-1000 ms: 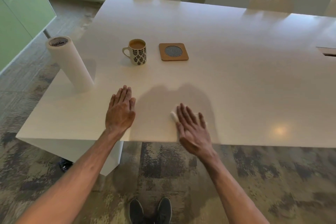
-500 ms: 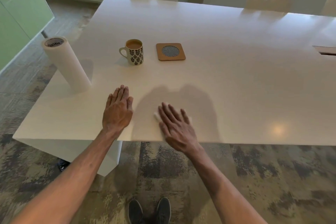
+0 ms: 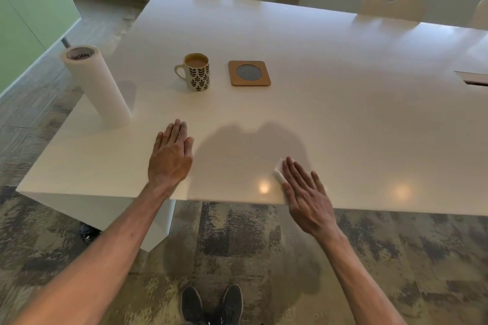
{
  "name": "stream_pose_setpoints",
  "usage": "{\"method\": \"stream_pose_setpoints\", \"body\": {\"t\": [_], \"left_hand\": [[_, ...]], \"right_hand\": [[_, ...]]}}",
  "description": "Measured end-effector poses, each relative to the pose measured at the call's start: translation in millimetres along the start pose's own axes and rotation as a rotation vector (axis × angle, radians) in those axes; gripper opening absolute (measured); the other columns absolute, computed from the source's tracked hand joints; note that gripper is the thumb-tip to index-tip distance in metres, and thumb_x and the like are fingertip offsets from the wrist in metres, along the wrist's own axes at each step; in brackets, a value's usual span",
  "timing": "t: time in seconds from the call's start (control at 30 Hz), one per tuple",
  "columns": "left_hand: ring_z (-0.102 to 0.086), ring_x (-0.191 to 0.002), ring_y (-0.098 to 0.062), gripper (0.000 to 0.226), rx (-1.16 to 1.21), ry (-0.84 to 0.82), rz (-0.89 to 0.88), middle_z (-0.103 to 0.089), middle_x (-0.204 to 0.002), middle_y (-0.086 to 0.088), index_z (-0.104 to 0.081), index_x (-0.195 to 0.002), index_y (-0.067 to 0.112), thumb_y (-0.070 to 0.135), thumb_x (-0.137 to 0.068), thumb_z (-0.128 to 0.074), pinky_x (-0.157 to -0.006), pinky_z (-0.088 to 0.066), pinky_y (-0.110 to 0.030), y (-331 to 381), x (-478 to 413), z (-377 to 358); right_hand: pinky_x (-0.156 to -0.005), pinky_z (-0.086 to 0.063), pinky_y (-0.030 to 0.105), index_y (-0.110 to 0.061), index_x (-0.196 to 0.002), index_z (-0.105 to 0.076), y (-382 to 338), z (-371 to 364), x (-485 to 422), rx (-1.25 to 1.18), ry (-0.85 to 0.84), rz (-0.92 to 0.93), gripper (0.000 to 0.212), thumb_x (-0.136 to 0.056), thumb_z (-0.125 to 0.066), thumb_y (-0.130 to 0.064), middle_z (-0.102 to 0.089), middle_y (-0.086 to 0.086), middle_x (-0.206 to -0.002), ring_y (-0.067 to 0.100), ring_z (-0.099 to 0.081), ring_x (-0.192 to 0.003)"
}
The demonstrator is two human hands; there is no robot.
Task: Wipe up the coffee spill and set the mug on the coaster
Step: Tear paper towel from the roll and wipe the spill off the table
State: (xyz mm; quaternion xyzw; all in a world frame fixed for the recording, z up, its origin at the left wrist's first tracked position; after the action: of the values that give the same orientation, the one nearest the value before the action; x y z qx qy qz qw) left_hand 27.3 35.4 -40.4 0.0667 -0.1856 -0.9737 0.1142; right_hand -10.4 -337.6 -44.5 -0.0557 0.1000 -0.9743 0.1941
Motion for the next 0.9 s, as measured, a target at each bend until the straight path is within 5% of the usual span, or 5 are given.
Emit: {"method": "stream_pose_setpoints", "body": {"t": [0.17,0.5,0.7,0.9], "left_hand": [[-0.004,-0.169,-0.012,0.063,-0.005,-0.005,-0.006,-0.009,-0.183,0.004,-0.012,-0.175,0.024,0.046,-0.116,-0.018,-0.138,-0.001,-0.040,1,-1,-2],[-0.004,-0.170,-0.012,0.063,-0.001,-0.008,-0.007,-0.009,-0.183,0.004,-0.012,-0.175,0.023,0.045,-0.116,-0.019,-0.138,-0.001,-0.040,0,-2,-1],[0.002,-0.168,-0.007,0.064,0.026,-0.019,-0.008,-0.003,-0.183,0.007,-0.007,-0.175,0.026,0.047,-0.116,-0.017,-0.138,0.002,-0.038,-1,1,-2],[0.006,-0.169,-0.009,0.065,-0.013,-0.013,-0.010,0.003,-0.183,0.007,-0.001,-0.175,0.026,0.052,-0.116,-0.008,-0.138,0.002,-0.038,-4,-2,-3]], "right_hand": [[-0.136,0.012,0.048,-0.042,-0.163,0.032,-41,-9,-36,-0.002,-0.020,0.059,0.058,-0.118,-0.004,-0.045,0.039,-0.016,-0.173,0.003,0.033,-0.161],[-0.137,0.010,0.048,-0.031,-0.172,0.013,-164,-34,-57,-0.072,-0.054,0.260,0.063,-0.116,-0.005,-0.053,0.023,-0.013,-0.179,0.004,0.023,-0.164],[-0.136,0.012,0.049,-0.033,-0.172,0.013,-135,-24,-90,-0.079,-0.066,0.143,0.063,-0.115,-0.001,-0.055,0.023,-0.012,-0.179,0.008,0.023,-0.165],[-0.136,0.011,0.051,-0.031,-0.172,0.014,-22,9,-151,-0.111,-0.047,-0.165,0.062,-0.116,-0.007,-0.050,0.025,-0.012,-0.178,0.009,0.019,-0.165]]}}
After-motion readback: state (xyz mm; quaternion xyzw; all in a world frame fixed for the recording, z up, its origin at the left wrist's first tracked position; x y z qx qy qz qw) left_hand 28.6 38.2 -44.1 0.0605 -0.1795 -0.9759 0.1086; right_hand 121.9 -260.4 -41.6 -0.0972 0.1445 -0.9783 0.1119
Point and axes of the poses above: each hand's wrist, its own x-axis away from the middle knuckle, its own z-axis out of the back of the hand, y = z × x, the point moved 9 cm from there along -x, towards the middle knuckle
